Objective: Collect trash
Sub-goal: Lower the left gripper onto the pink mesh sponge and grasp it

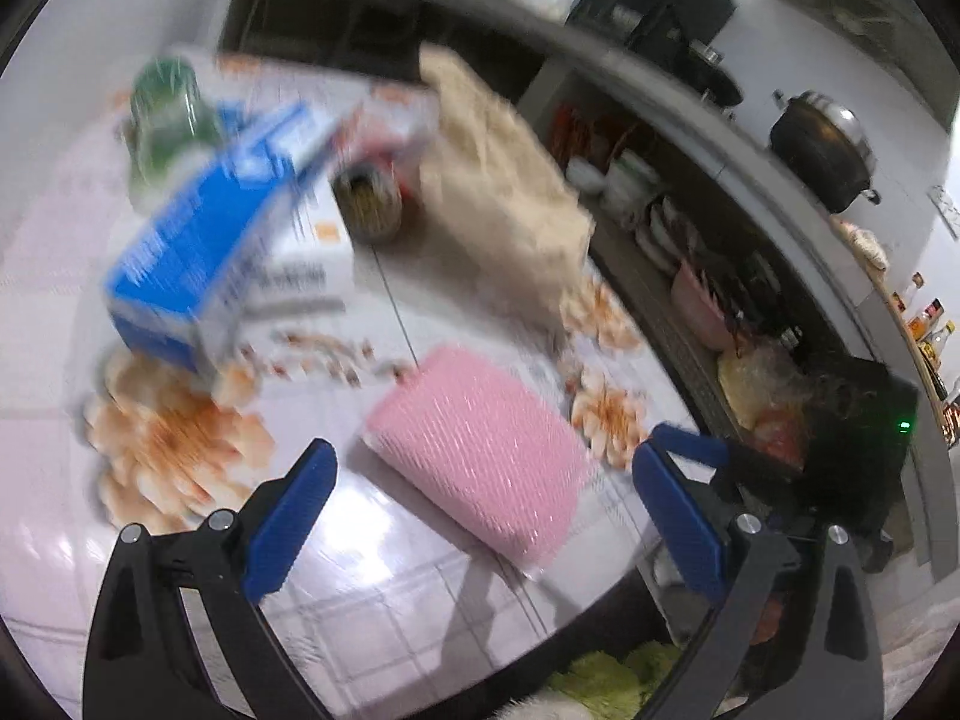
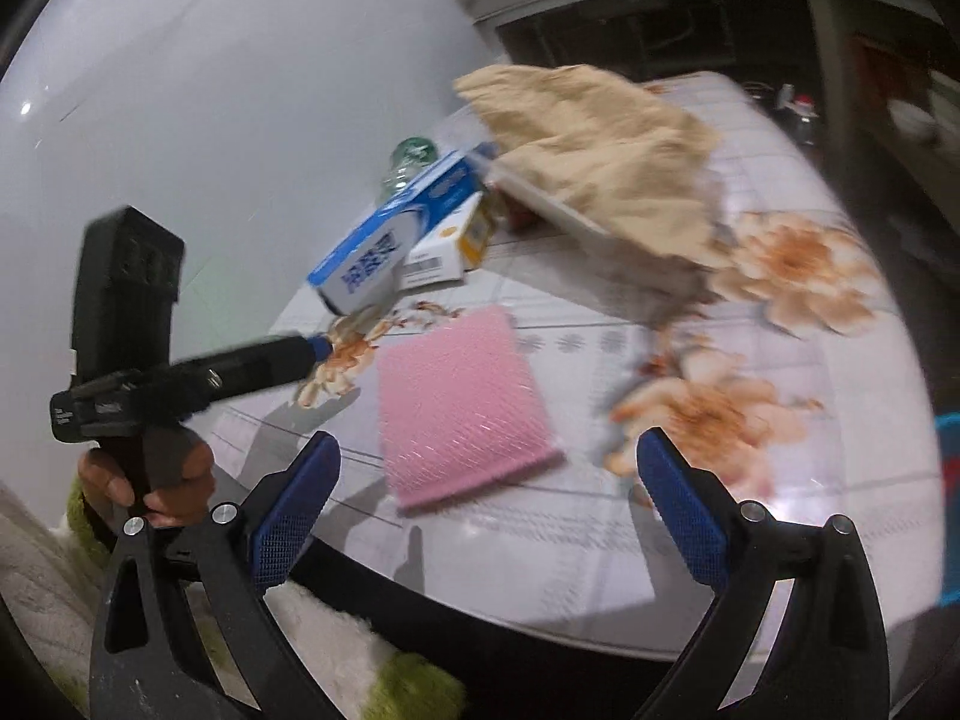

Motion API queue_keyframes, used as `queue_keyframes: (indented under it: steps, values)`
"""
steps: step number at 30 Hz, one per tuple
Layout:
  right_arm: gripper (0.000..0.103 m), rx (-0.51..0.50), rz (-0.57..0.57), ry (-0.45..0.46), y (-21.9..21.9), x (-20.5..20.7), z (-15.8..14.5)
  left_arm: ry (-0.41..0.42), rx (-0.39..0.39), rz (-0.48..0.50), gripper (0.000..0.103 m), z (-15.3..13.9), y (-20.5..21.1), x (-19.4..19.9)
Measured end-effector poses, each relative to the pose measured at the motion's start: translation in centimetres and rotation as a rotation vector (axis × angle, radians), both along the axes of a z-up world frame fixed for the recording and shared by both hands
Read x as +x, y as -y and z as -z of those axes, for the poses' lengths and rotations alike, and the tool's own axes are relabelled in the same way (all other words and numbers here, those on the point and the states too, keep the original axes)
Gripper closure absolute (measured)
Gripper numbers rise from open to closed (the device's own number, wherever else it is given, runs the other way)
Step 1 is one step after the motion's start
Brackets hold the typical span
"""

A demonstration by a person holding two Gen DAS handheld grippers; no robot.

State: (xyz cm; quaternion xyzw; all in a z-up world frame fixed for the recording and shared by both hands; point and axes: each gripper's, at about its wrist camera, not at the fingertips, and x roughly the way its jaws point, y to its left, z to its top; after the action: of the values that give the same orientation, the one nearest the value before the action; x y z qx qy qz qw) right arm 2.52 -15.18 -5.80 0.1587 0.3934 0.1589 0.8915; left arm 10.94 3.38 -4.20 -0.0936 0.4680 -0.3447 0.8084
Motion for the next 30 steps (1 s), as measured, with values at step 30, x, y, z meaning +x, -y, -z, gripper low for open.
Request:
queue_keyframes:
  steps: [30]
  values:
    - [0.008,0.020,0.237,0.032,6.7,-4.5,0.3,0.140,0.413,0.015,0.006,3.6,11.6,0.4]
